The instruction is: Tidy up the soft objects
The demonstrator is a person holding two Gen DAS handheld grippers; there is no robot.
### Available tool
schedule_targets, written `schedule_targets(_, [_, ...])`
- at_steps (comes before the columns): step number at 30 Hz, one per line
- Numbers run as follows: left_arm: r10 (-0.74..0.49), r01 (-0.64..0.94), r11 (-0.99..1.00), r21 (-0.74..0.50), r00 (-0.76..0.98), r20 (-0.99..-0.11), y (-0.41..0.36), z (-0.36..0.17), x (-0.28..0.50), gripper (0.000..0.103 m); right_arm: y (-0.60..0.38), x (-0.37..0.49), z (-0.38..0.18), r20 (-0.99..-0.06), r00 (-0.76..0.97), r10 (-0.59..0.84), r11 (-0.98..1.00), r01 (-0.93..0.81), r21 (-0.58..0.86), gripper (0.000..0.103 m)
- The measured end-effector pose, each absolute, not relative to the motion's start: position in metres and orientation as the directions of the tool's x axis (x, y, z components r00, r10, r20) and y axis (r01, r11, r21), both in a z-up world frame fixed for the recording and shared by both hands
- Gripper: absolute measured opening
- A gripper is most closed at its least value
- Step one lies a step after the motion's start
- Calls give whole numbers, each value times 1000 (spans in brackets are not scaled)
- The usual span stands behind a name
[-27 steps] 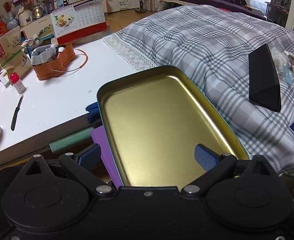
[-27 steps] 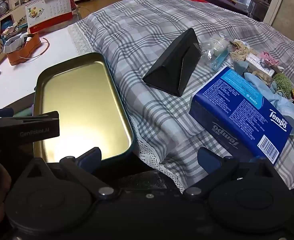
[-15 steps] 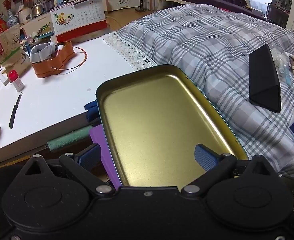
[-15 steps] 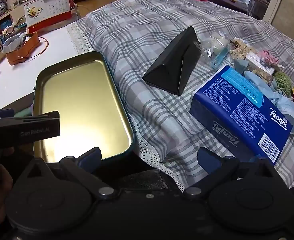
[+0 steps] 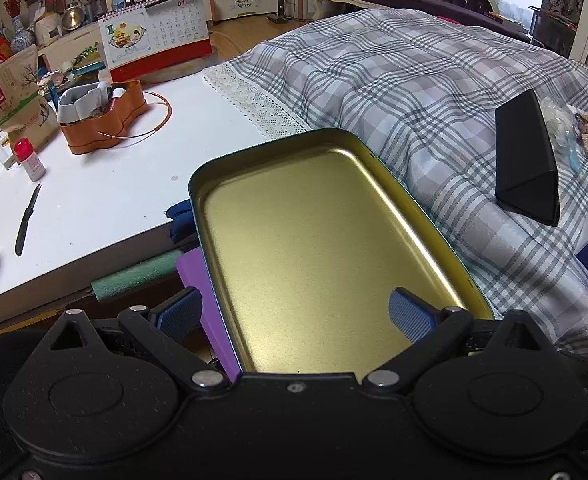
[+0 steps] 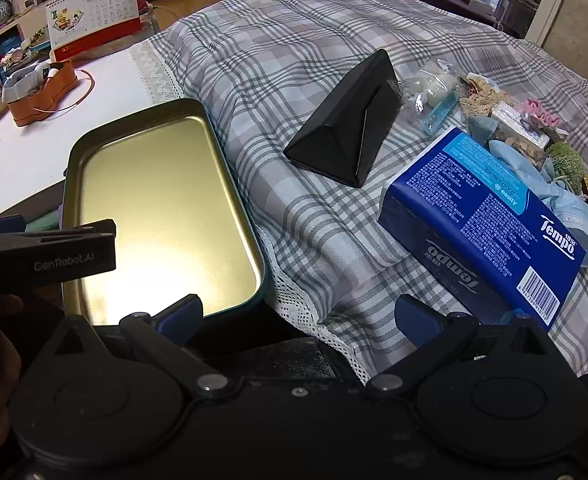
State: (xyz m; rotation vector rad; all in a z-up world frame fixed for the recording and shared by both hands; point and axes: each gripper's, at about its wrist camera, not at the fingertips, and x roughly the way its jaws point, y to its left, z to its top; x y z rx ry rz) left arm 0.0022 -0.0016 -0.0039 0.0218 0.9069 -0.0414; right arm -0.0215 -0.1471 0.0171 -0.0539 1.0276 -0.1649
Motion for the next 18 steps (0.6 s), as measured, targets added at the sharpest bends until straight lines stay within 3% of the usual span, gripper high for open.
schedule_targets(18, [-30, 47, 999, -1, 614, -788, -1, -3, 3, 97, -146, -22, 16, -848, 505, -163, 986, 112, -122, 102])
